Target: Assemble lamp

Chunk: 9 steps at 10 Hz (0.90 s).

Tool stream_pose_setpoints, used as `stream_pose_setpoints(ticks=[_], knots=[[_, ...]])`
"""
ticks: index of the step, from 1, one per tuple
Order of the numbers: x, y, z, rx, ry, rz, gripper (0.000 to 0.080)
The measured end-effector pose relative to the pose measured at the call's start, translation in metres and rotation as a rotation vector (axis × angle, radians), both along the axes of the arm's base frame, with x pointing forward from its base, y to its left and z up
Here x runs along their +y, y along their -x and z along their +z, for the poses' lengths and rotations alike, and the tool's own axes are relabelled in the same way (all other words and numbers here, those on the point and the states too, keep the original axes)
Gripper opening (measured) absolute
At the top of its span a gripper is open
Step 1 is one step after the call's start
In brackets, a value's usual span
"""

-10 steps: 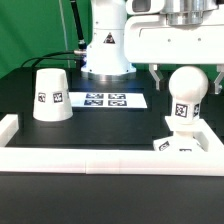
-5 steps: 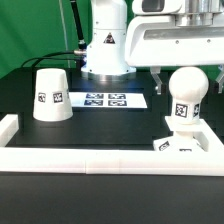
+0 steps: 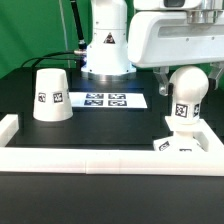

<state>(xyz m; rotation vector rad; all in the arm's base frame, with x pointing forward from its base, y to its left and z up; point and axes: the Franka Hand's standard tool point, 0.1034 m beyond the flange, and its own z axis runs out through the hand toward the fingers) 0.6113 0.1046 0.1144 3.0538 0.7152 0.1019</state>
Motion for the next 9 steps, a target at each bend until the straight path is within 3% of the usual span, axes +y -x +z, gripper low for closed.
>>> stream_pose_setpoints(ticks=[4, 5, 9], knots=[[-0.0026, -0.001, 0.0003, -0.004, 0.018, 0.236, 0.0679], [-0.0026, -0.001, 0.0003, -0.004, 0.018, 0.234, 0.0577], [-0.0027, -0.0009, 0.0002, -0.004, 0.014, 0.204, 0.0577]])
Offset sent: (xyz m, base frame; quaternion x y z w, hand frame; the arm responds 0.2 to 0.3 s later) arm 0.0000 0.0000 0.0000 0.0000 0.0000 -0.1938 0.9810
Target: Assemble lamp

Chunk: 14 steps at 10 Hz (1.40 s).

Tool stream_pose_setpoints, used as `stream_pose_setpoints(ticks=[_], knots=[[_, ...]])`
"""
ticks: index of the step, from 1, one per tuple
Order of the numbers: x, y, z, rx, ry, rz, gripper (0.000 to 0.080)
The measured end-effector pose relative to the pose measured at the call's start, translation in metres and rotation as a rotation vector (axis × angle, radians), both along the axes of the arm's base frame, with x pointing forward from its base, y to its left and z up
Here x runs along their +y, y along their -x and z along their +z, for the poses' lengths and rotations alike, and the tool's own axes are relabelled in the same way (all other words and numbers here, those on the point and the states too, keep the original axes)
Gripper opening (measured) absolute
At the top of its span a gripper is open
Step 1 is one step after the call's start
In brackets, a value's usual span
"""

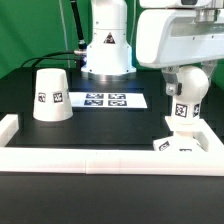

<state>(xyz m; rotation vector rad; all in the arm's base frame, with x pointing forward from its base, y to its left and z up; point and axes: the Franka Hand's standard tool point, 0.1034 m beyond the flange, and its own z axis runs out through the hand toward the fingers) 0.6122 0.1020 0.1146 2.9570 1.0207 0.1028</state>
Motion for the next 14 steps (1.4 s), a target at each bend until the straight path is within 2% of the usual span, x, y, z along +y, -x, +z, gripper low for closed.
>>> stream_pose_setpoints(ticks=[4, 11, 14], knots=[[-0.0032, 0.0004, -0.0008, 0.004, -0.055, -0.488, 0.0579], [-0.0058, 0.0001, -0.0011, 0.009, -0.09, -0.963, 0.058], [-0.0059, 0.0066, -0.0016, 0.015, -0.135, -1.298, 0.058]])
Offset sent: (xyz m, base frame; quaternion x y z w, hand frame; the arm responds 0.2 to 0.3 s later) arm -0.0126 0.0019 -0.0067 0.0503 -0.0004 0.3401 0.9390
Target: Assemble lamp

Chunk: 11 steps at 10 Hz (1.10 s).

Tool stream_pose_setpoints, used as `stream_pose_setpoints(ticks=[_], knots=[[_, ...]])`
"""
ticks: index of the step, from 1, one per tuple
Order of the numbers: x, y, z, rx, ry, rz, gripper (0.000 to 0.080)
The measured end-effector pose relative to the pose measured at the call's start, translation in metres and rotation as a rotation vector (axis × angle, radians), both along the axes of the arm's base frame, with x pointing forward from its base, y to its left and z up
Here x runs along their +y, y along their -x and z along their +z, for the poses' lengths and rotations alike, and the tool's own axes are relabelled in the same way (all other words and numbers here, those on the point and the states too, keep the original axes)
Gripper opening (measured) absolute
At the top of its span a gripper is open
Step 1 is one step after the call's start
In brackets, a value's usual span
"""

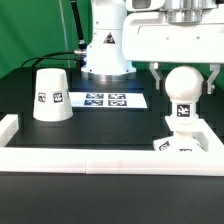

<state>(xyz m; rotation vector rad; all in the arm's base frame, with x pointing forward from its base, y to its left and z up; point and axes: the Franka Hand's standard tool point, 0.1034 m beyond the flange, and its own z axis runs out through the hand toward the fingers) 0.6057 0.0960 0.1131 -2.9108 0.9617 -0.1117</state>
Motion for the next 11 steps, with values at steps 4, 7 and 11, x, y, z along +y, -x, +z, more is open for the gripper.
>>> stream_pose_setpoints(ticks=[4, 7, 11], knots=[[0.001, 0.001, -0.001, 0.055, -0.07, -0.367, 0.058], [0.003, 0.001, -0.001, 0.06, -0.076, -0.431, 0.058], [0.011, 0.001, 0.001, 0.046, -0.053, -0.149, 0.0699]])
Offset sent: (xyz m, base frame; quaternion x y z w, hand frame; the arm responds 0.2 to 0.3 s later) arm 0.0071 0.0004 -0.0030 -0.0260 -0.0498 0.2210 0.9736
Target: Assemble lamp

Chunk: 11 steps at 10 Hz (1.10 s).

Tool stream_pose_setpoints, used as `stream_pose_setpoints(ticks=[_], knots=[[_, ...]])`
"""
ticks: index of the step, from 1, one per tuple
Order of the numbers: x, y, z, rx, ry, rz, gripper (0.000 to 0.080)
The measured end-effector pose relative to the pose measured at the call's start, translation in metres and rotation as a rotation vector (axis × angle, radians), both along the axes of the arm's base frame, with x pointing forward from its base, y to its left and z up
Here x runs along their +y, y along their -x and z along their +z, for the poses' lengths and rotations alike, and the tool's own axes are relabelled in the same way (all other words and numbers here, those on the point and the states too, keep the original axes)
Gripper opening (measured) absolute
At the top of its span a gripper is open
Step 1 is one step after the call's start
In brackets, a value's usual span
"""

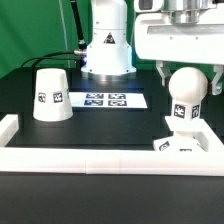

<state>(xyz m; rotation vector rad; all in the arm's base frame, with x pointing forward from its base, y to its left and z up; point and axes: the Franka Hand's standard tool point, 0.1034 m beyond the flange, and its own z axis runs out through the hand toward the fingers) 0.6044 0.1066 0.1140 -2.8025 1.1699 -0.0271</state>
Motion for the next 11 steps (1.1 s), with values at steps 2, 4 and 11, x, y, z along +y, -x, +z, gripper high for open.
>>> stream_pose_setpoints(ticks=[2, 4, 11], knots=[[-0.0002, -0.0004, 0.0004, -0.016, 0.009, 0.182, 0.0699], [-0.0006, -0.0004, 0.0003, -0.027, 0.017, 0.307, 0.0699], [-0.0007, -0.0002, -0.001, -0.053, 0.114, 0.914, 0.0699]])
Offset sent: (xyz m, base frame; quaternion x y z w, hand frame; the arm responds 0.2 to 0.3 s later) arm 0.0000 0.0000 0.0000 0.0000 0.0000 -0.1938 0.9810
